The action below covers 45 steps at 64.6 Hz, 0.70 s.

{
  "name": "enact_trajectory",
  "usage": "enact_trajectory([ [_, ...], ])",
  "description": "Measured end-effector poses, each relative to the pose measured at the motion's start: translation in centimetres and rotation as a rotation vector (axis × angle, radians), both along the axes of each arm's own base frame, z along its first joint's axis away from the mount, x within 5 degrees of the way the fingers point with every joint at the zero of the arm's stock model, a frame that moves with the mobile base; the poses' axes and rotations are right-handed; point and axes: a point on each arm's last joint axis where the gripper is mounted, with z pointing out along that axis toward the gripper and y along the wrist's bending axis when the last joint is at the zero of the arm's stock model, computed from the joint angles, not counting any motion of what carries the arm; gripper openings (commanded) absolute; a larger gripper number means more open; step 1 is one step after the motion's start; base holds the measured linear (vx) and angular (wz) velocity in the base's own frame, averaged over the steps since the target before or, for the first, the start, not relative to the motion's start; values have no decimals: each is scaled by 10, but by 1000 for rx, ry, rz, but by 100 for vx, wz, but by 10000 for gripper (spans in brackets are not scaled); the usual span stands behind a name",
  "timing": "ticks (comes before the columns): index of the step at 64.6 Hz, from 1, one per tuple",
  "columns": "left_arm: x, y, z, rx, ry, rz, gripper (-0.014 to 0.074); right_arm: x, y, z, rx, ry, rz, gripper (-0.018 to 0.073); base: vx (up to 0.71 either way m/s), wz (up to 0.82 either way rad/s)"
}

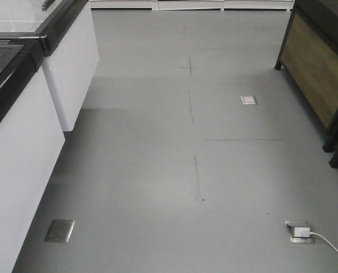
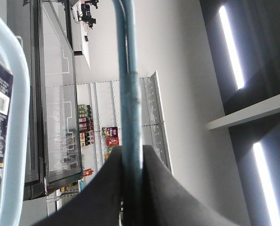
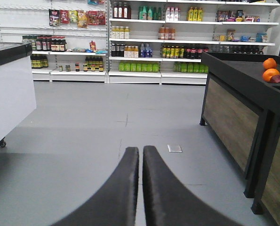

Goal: Left arm holds basket, right arm returns cookies
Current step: 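Lift the light-blue basket with the left gripper in front of the robot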

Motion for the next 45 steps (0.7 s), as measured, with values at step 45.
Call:
enact_trajectory([
  [45, 1, -3, 8, -41, -138, -43, -6, 0, 0, 0, 0, 0, 0, -10, 0, 0],
])
